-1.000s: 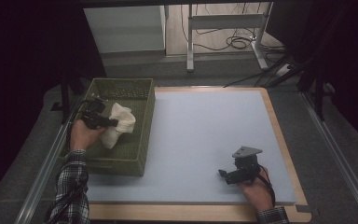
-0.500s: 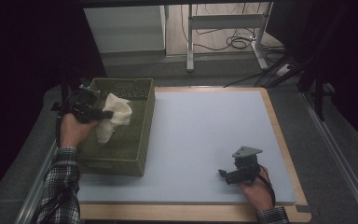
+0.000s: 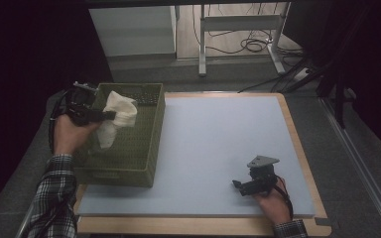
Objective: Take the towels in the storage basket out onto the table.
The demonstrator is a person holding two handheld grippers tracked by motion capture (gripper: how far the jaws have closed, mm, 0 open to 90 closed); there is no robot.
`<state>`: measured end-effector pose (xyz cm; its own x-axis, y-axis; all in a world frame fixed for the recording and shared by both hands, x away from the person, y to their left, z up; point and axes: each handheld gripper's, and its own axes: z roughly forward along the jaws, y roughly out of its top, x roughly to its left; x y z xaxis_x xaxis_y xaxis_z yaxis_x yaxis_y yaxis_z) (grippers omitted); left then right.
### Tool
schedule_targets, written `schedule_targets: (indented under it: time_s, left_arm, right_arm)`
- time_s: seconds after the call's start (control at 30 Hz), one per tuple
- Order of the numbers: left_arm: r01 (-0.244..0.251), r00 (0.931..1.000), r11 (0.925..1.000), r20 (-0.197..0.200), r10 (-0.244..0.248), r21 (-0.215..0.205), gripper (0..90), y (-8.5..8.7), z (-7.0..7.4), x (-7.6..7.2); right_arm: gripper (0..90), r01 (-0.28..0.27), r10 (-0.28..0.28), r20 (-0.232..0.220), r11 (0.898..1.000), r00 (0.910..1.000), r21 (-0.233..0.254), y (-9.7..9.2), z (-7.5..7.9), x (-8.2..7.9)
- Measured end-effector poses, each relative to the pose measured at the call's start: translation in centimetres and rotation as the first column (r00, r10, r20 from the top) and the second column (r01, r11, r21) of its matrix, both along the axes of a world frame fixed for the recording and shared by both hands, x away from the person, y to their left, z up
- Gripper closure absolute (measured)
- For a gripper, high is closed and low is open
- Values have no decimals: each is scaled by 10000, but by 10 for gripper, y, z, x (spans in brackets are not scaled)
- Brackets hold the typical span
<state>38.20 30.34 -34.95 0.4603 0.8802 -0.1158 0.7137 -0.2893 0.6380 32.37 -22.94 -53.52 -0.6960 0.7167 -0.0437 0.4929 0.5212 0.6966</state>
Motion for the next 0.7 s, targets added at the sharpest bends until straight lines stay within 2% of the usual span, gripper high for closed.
schedule_targets:
  time_s: [0.33, 0.7]
  left_arm:
    - [119, 9998, 9999, 188, -118, -38, 755, -9, 26, -5]
    - [551, 9979, 9982, 339, -559, 256, 754, -33, 52, -8]
  right_arm:
    - [10, -2, 2, 3, 10000, 10000, -1, 0, 0, 0]
    - [10, 1, -1, -26, 10000, 10000, 0, 0, 0, 0]
